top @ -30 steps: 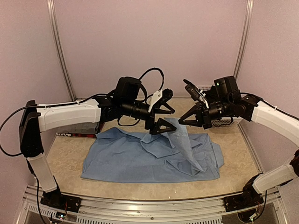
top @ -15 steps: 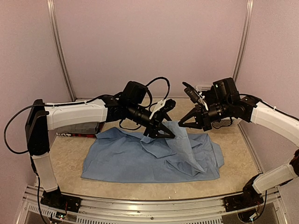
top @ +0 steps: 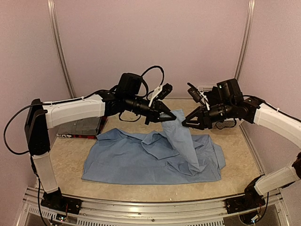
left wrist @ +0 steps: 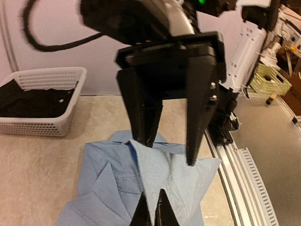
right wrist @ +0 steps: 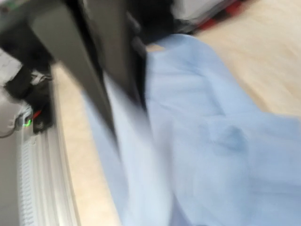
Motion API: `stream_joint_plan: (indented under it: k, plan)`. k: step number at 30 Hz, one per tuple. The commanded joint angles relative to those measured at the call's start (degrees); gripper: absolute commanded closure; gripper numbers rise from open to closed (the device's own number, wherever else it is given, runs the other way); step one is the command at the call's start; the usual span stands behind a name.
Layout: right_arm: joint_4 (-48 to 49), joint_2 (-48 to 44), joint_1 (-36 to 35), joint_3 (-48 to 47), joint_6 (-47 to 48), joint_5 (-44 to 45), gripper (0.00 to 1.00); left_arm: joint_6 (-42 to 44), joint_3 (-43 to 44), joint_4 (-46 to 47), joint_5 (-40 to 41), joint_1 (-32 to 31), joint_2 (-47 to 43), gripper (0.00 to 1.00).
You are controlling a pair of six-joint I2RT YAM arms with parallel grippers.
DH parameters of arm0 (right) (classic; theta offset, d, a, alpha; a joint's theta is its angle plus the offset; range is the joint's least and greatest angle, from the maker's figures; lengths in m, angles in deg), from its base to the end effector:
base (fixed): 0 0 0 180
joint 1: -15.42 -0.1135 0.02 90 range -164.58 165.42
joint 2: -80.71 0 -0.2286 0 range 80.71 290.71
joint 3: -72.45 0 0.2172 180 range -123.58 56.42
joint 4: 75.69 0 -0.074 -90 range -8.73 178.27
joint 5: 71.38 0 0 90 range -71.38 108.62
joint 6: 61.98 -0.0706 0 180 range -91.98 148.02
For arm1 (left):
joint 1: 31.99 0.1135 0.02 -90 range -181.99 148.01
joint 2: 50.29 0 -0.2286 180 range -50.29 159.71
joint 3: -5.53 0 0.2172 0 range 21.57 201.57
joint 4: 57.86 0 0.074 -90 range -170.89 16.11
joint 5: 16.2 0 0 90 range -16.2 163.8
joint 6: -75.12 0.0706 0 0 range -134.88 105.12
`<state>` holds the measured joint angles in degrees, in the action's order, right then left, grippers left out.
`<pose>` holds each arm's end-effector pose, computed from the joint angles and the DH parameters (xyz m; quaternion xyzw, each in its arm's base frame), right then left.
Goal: Fold and stack the long sleeve shirts
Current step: Pass from the right arm to the left, then place the sleeve of the 1/3-folded shirt.
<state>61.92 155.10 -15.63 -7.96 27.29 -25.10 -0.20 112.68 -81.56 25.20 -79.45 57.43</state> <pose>0.2106 0.1837 0.2823 -0.3787 0.7555 0.4342 0.3117 0.2428 -0.3429 0.2795 0.5864 0.5405 -0.4712 0.3770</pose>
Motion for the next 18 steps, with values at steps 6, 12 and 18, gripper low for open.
stream_joint_plan:
  k: [6,12,18]
  plan:
    - [-3.9,-5.8,5.9,-1.4,-8.2,18.5,0.43,-15.4,5.8,6.1,13.8,4.1,-3.4,1.0]
    - [-5.9,-6.5,8.1,-0.6,-10.2,25.2,0.41,-16.8,16.3,-4.0,17.4,4.0,-0.5,1.0]
    - [-6.5,-6.7,9.9,0.6,-12.5,31.2,0.41,-17.6,18.5,-6.9,21.0,2.6,-0.8,1.0]
